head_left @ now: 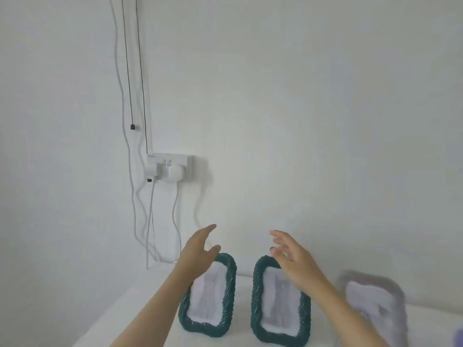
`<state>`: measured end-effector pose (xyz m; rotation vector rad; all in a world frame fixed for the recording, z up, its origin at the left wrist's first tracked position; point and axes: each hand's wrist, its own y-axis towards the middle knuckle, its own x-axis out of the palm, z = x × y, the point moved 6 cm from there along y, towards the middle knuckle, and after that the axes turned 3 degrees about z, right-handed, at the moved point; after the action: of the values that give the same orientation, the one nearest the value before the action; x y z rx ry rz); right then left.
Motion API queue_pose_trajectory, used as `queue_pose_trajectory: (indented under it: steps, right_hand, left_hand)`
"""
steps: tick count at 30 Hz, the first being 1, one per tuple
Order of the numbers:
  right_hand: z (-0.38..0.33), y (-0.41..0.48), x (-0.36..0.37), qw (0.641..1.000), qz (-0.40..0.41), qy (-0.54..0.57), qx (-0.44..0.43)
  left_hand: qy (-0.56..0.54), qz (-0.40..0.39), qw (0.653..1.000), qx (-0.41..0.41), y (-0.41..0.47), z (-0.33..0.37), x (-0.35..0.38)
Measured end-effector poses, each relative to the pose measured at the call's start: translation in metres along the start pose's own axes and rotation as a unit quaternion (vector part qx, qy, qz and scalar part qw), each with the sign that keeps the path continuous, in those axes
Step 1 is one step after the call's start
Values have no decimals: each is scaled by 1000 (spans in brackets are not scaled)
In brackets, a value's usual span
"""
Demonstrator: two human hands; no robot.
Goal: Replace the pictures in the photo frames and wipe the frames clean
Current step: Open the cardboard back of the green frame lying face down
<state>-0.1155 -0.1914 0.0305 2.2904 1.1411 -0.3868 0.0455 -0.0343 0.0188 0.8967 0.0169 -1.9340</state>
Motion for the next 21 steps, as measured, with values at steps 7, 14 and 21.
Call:
queue_pose_trajectory:
  steps: [7,14,21]
  right_hand:
    - [54,-24,104,995,-53,44,73]
    - [83,-33,151,986,-35,102,126]
    - [87,-30,146,980,34,134,140]
  left_hand:
    - [-89,28,980,-173,-56,-105,2]
    - [-137,-19,962,-235,-76,-146,29]
    - [-131,14,972,-195,-74,-141,24]
